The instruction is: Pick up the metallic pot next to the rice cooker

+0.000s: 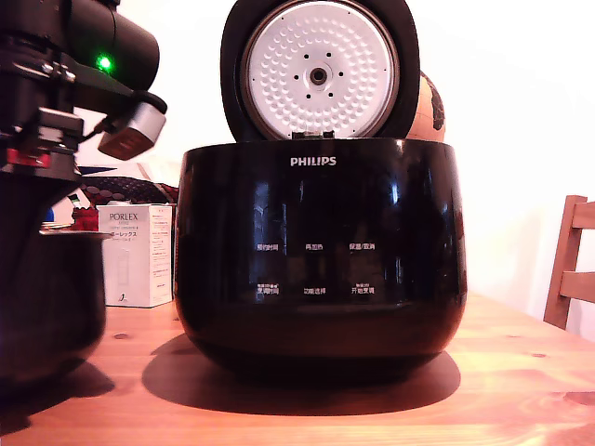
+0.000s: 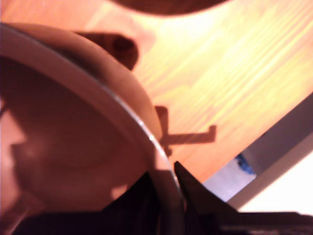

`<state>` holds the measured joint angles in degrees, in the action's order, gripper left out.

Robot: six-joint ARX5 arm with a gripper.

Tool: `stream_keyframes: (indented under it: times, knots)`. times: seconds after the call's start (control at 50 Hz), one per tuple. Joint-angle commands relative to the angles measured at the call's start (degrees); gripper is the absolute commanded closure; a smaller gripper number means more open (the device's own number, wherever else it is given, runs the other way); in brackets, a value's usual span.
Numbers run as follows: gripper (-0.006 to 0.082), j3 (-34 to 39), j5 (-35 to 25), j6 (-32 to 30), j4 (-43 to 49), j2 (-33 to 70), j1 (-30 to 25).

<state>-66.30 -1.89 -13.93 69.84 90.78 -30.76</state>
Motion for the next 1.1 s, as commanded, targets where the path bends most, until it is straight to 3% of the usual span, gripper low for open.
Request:
stream_keyframes:
  times: [0.0,0.5,0.72,1.08]
  knots:
    - [0.0787,1.6,-0.5,-0.1,0.9,-1.7,-0.2]
    - [0.0787,0.3,6.0,-5.1,7.8,-12.8,-1.1]
    - [0.0788,0.2,6.5,-13.8,7.9,-18.1,-3.0]
    - [0.0788,-4.9,6.5,-16.8,8.1,-23.0,-4.0]
